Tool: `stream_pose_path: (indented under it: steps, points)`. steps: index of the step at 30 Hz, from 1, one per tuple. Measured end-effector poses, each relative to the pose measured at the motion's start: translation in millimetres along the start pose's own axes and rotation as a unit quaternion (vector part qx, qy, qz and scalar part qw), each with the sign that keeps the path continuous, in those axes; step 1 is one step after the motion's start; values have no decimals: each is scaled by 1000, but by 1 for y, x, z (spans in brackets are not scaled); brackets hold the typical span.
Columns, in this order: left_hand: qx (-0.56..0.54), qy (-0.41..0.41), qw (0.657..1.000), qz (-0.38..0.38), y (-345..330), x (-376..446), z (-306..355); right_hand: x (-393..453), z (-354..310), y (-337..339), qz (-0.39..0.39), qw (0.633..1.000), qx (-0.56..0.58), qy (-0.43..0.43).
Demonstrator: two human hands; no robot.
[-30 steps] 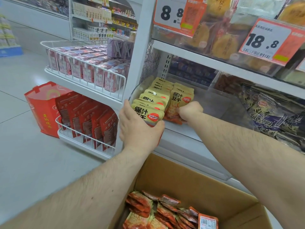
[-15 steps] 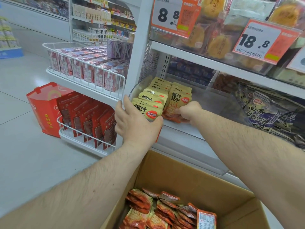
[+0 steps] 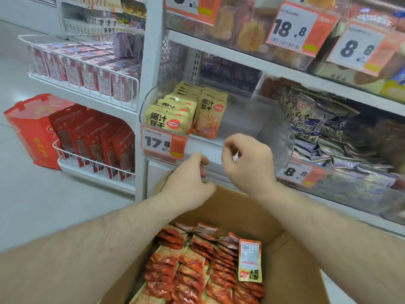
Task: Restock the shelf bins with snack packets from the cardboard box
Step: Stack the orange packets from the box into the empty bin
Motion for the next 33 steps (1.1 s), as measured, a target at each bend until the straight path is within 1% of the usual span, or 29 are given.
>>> stream_pose_path:
  steps: [1, 2, 3, 4, 5, 6, 7, 8, 9, 11, 13, 14, 15, 18, 20, 21, 23, 25, 29, 31, 33]
  points:
    - [9, 16, 999, -36, -10, -3, -3, -23, 7, -3, -8, 1000, 22, 9]
    - [24, 26, 997, -74, -20, -8, -6, -49, 21, -10, -40, 999, 27, -11]
    - [38, 31, 993, -107, -30, -12, -9, -74, 38, -21, -87, 994, 15, -57]
    - [46, 32, 989, -135, -38, -16, -11, -97, 60, -35, -155, 980, -16, -125]
    - [49, 32, 985, -160, -46, -20, -13, -121, 84, -50, -237, 948, -66, -203]
    - [50, 34, 982, -181, -53, -22, -13, -144, 108, -63, -318, 898, -126, -278]
    - [48, 37, 978, -198, -59, -23, -15, -168, 133, -73, -377, 839, -175, -351]
    - [47, 40, 975, -212, -65, -24, -17, -190, 152, -79, -413, 781, -203, -423]
    - [48, 41, 972, -225, -69, -25, -19, -211, 170, -83, -425, 729, -212, -492]
    - [58, 42, 965, -251, -75, -26, -25, -247, 192, -90, -408, 661, -205, -596]
    - [72, 40, 958, -276, -77, -26, -31, -276, 205, -101, -404, 626, -223, -628]
    - [80, 40, 954, -286, -77, -26, -35, -285, 209, -106, -404, 620, -241, -628]
    - [88, 42, 951, -294, -77, -26, -38, -290, 211, -107, -393, 623, -258, -626]
    - [107, 45, 943, -310, -74, -26, -48, -292, 213, -104, -371, 650, -277, -602]
    - [123, 40, 936, -328, -72, -26, -50, -284, 211, -94, -383, 666, -281, -575]
    - [134, 33, 931, -338, -71, -25, -50, -274, 208, -86, -393, 680, -292, -545]
    - [151, 23, 923, -353, -68, -23, -48, -248, 200, -71, -424, 706, -334, -458]
    - [159, 17, 922, -352, -64, -22, -46, -218, 181, -59, -473, 720, -349, -369]
    - [184, 1, 922, -341, -59, -24, -45, -171, 120, -51, -604, 727, -231, -233]
    - [171, 10, 920, -352, -58, -27, -42, -151, 84, -47, -628, 737, -188, -162]
    - [150, 34, 913, -377, -59, -32, -37, -133, 52, -46, -621, 763, -130, -126]
Point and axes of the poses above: each hand's wrist, its own x-axis towards the middle knuckle, its own y-axis out of the back of the hand, z = x × y, the point moved 4 cm from there along x, towards the middle knuckle, and after that the axes turned 10 degrees about -y, right-handed, at the moved point
